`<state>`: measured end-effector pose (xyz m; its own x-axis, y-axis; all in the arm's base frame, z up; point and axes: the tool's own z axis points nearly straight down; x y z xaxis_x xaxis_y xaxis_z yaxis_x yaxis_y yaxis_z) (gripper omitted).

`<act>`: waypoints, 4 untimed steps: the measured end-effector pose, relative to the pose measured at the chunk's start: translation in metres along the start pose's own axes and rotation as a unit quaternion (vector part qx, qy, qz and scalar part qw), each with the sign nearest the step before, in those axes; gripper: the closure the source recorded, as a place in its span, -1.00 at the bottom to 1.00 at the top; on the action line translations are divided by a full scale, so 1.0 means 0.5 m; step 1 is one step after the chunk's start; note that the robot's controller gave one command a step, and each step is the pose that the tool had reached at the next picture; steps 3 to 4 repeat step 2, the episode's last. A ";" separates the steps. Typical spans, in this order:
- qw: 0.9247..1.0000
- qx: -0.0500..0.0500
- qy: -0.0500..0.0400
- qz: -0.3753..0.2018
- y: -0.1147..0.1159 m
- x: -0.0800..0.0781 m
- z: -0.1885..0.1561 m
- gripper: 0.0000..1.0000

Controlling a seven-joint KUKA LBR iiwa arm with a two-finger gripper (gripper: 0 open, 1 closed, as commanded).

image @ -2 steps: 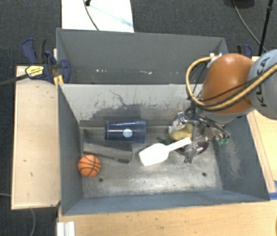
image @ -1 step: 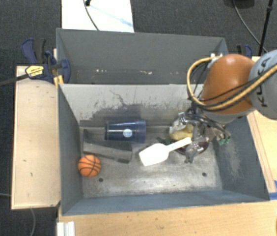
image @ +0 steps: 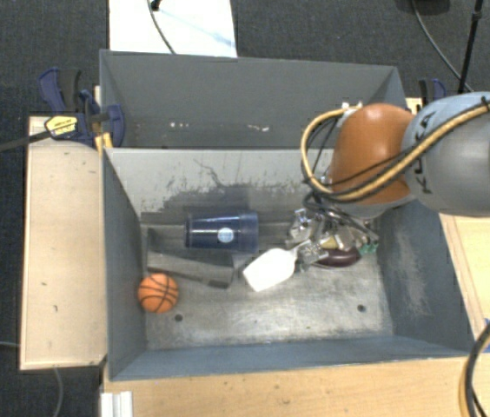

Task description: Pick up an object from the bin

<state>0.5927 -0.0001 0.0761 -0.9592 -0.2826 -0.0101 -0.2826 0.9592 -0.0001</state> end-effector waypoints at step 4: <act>1.000 0.000 0.004 -0.004 0.009 0.006 -0.396 1.00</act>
Offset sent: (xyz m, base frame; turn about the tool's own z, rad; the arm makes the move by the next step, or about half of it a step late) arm -0.0068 0.0035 0.2218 -0.0129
